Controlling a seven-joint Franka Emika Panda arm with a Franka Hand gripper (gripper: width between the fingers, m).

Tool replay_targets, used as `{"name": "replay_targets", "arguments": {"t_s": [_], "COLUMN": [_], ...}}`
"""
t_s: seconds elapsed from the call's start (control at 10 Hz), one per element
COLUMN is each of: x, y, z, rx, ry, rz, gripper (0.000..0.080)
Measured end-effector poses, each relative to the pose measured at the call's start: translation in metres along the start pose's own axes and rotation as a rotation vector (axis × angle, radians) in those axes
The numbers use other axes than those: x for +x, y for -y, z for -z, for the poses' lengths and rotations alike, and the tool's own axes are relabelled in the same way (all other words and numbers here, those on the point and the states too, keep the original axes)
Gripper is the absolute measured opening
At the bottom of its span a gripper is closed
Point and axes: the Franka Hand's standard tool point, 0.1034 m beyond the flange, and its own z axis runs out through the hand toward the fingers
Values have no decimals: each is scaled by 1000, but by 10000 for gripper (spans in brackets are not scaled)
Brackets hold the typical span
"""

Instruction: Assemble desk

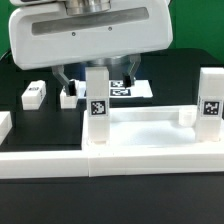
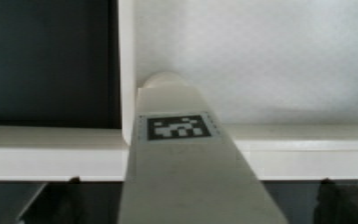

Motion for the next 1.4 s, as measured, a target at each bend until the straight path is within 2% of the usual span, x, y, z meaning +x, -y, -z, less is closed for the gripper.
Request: {"name": "replay_targets", "arguments": {"t_s": [0.2, 0.3, 0.4, 0.7, 0.8, 0.9, 1.1, 1.3, 1.4], "x": [0, 0, 0, -1, -2, -1, 2, 2, 2], "y": [0, 0, -5, -5, -3, -4, -6, -10, -9], "z": [0, 0, 0, 0, -1, -2, -2, -2, -1], "rx": [-1, -1, -6, -6, -10, -3, 32, 57, 57], "ry": [0, 0, -3, -1, 16, 16, 20, 21, 24], "rz": [-26, -55, -127, -422, -602, -790, -1203, -1511, -1552], "gripper": [649, 348, 296, 295, 295, 295, 294, 294, 294]}}
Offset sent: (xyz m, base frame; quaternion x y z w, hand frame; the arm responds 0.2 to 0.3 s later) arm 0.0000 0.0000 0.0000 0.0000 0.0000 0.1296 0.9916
